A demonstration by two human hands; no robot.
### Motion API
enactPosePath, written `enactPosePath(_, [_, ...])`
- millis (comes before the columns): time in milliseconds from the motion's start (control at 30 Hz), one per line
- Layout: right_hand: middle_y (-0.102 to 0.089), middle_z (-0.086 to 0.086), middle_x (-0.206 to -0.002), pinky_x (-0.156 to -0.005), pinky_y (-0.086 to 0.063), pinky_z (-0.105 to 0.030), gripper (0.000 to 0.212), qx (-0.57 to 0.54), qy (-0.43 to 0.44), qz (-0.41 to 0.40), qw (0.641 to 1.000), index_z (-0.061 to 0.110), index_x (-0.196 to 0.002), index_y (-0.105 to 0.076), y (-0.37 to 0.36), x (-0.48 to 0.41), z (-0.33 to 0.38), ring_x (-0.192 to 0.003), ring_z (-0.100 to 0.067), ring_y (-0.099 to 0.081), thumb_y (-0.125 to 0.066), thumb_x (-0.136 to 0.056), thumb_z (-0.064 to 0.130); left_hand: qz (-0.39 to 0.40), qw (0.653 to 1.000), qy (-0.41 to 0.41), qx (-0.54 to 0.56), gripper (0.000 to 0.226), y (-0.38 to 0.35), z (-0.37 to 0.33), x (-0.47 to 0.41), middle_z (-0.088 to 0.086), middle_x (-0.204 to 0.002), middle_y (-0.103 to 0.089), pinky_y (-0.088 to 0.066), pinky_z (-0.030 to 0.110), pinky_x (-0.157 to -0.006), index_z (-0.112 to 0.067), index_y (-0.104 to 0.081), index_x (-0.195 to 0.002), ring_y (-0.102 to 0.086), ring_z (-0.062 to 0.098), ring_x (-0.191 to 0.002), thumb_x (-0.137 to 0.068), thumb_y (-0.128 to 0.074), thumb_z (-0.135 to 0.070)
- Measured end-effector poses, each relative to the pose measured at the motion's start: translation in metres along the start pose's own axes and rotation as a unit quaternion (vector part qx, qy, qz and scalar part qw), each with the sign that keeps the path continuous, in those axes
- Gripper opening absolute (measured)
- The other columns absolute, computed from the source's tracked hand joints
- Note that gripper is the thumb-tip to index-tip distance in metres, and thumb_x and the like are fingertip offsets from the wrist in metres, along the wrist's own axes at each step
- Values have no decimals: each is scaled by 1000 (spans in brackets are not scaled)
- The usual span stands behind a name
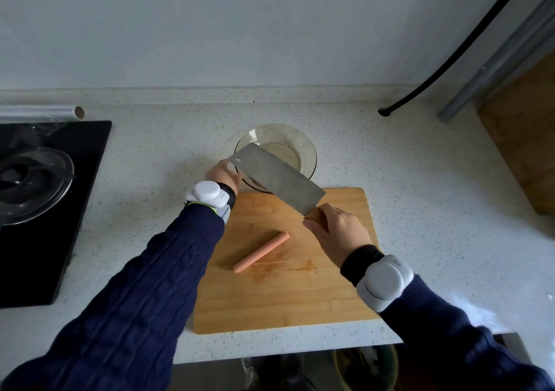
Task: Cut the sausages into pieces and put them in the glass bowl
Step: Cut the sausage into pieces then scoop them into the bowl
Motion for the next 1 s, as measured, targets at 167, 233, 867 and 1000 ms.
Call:
enactPosePath(167, [-67,-19,-81,-67,-49,-39,35,-95,-19,30,995,-1,-90,-60,-2,6,1,-71,-31,-57,-50,-92,33,-58,988,-144,7,25,11,4,34,17,-105,-62,-46,31,-79,-7,-64,-111,-62,32,-90,-87,-58,-6])
enactPosePath(233, [-64,-14,-72,-65,-48,-38,38,-146,-42,58,987,-2,-89,-61,-2,11,3,-61,-23,-52,-47,-94,33,-59,971,-230,-4,18,9,6,55,15,-101,-62,-50,33,-77,-6,-68,-102,-62,30,-85,-85,-61,-6])
enactPosePath(867, [-48,2,-55,-43,-35,-27,53,-275,-138,174,935,1,-89,-62,-24,55,-6,-45,-13,-39,-37,-94,47,-8,936,-347,-53,12,-36,20,146,2,-92,-66,-57,32,-64,-12,-69,-87,-61,17,-88,-75,-72,-8])
enactPosePath(1000, [-48,3,-55,-44,-35,-21,49,-263,-130,179,939,2,-90,-62,-26,62,-9,-44,-10,-40,-36,-96,43,-9,930,-362,-65,14,-39,20,148,3,-89,-67,-58,34,-64,-12,-69,-86,-65,22,-86,-74,-74,-6])
Point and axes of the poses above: each hand's wrist, its own x-axis away from the middle knuckle, its own y-axis out of the back of the hand, z = x × y, the point moved 4 cm from there along -x, towards the middle knuckle
